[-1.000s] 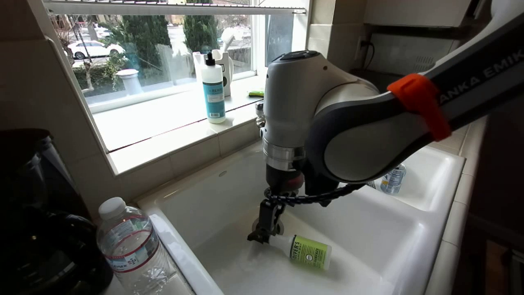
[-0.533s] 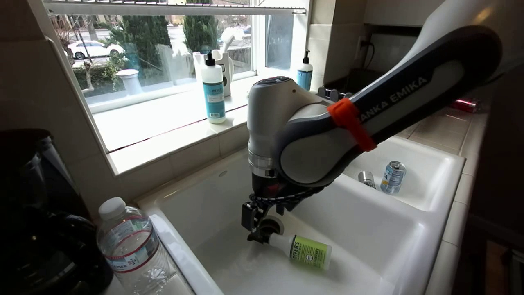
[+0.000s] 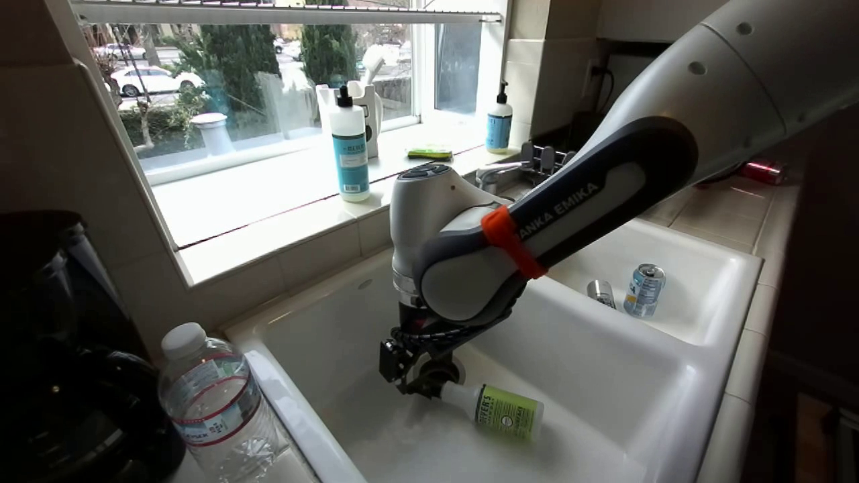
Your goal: Remove the spray bottle from the sink.
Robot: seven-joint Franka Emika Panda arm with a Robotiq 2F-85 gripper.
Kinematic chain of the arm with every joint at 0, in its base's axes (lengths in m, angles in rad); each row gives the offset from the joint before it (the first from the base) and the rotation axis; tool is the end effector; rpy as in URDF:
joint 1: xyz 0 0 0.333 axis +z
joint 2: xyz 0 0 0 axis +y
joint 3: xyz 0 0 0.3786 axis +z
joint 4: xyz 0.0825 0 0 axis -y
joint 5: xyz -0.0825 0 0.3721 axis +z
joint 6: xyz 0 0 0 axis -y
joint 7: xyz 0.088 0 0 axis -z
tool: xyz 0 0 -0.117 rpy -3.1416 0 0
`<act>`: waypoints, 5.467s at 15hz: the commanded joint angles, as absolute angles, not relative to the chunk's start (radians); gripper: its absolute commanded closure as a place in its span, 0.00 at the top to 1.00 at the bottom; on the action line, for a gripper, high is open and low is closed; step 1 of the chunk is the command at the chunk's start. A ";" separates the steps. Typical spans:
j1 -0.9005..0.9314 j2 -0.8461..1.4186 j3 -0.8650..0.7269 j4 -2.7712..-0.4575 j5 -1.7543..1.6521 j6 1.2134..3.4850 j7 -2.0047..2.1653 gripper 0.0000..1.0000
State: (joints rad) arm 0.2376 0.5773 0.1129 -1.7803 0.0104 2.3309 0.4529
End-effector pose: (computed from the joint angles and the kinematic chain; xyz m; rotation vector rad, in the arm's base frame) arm 0.6435 0.2256 0.2828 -3.0799 0.1960 0.0750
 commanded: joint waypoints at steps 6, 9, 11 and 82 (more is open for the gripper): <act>0.278 0.660 0.055 -1.707 0.029 2.356 0.503 1.00; 0.281 0.674 0.055 -1.692 0.029 2.356 0.503 1.00; 0.271 0.697 0.063 -1.673 0.057 2.347 0.515 1.00; 0.206 0.253 0.263 -2.326 0.165 3.401 -0.065 0.19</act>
